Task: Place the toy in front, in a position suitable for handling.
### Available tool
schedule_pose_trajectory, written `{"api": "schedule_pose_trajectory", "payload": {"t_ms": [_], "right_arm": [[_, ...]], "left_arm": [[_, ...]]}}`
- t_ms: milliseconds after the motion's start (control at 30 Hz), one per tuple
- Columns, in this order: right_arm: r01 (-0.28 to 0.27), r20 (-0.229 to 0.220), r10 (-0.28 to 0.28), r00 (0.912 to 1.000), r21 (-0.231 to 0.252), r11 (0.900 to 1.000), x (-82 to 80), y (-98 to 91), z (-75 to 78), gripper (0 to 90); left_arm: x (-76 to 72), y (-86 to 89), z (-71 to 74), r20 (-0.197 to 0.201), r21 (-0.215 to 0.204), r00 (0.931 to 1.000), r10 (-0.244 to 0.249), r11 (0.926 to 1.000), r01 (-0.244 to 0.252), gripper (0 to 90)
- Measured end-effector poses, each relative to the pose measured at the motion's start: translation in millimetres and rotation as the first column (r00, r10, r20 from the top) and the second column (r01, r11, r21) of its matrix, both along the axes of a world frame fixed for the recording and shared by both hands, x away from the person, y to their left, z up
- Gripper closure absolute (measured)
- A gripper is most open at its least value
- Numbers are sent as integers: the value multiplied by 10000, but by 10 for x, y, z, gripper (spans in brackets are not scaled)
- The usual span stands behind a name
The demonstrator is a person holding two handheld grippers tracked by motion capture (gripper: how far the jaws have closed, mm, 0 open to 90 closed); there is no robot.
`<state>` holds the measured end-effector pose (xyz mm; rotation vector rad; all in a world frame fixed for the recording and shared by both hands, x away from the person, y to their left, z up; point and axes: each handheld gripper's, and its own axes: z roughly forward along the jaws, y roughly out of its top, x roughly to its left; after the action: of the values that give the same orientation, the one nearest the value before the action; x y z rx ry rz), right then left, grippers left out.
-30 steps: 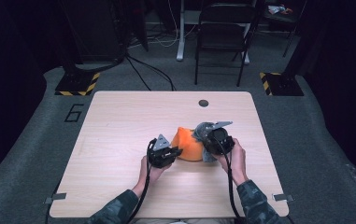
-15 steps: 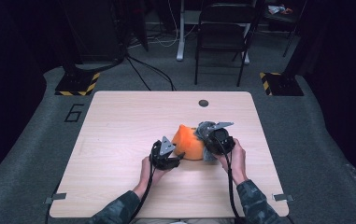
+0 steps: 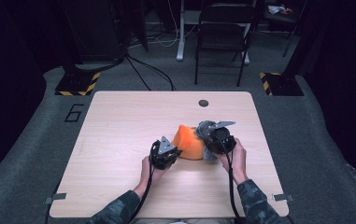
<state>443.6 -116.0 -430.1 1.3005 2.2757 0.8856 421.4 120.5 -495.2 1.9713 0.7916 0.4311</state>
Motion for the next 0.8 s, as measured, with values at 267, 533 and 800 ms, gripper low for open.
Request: {"api": "schedule_pose_trajectory", "payload": {"t_ms": [267,533,800], "right_arm": [[208,-132,-205,9997,215,9996,27,-98,30,735],[240,132,-245,9996,314,9992,-9,-71,158,734],[-600,682,569,9960,435,9973,-196,181,377,732]], "left_arm": [[-45,20,217,-654,-668,9969,-441,9970,397,827],[-17,28,148,-791,-793,9963,-347,9964,285,814],[-69,-58,134,-543,-684,9975,-448,9968,411,803]]}}
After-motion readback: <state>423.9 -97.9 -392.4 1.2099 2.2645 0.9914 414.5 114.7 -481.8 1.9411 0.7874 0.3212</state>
